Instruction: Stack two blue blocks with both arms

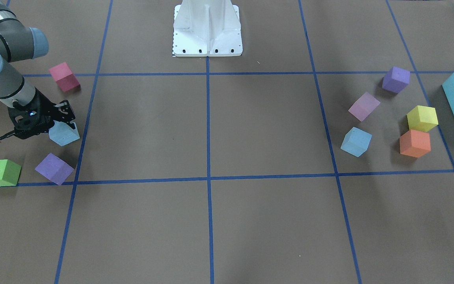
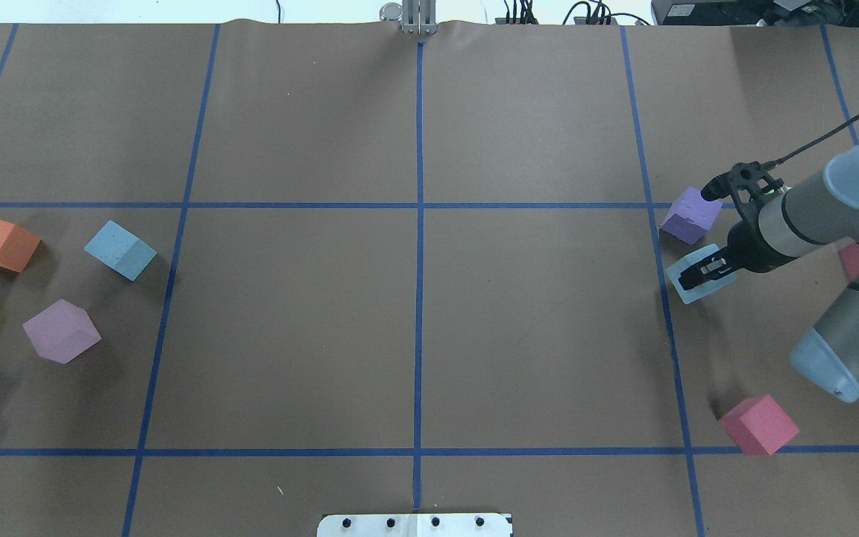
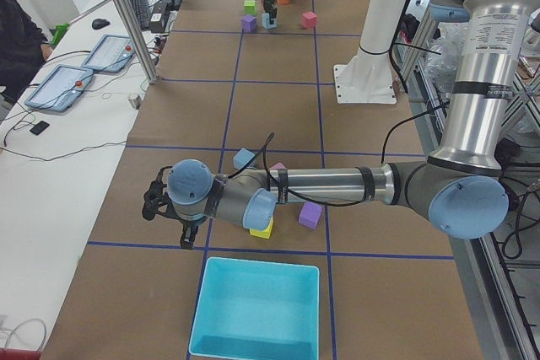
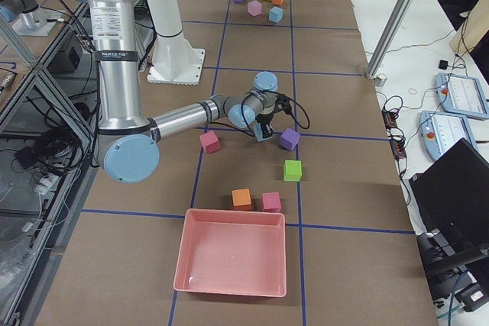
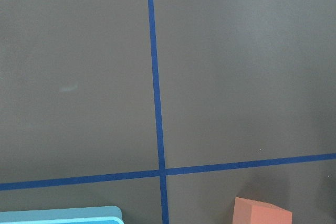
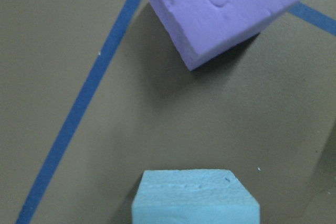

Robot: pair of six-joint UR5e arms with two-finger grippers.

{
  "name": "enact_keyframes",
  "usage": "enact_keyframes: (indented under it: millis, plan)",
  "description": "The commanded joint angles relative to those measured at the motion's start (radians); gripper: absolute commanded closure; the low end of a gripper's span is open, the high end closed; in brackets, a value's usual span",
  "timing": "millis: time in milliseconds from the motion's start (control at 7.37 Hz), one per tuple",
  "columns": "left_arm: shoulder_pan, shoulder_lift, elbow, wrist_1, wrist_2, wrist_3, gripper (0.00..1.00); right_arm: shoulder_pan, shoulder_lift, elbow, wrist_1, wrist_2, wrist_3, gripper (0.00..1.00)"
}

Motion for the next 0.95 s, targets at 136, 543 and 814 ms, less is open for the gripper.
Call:
enact_keyframes:
  millis: [136, 543, 814]
  plan:
    - [0.0, -0.002, -0.003, 0.011, -0.002, 0.0, 0.02, -0.039, 0.25, 0.041, -0.253, 0.0, 0.193, 0.7]
    - [0.0, -0.006, -0.005, 0.02, -0.003, 0.0, 0.02, -0.197, 0.376, 0.029, -0.273, -0.13, 0.445, 0.7]
    - [0.0, -0.008, -0.005, 0.02, -0.002, 0.0, 0.02, -0.249, 0.434, 0.029, -0.326, -0.187, 0.531, 0.7]
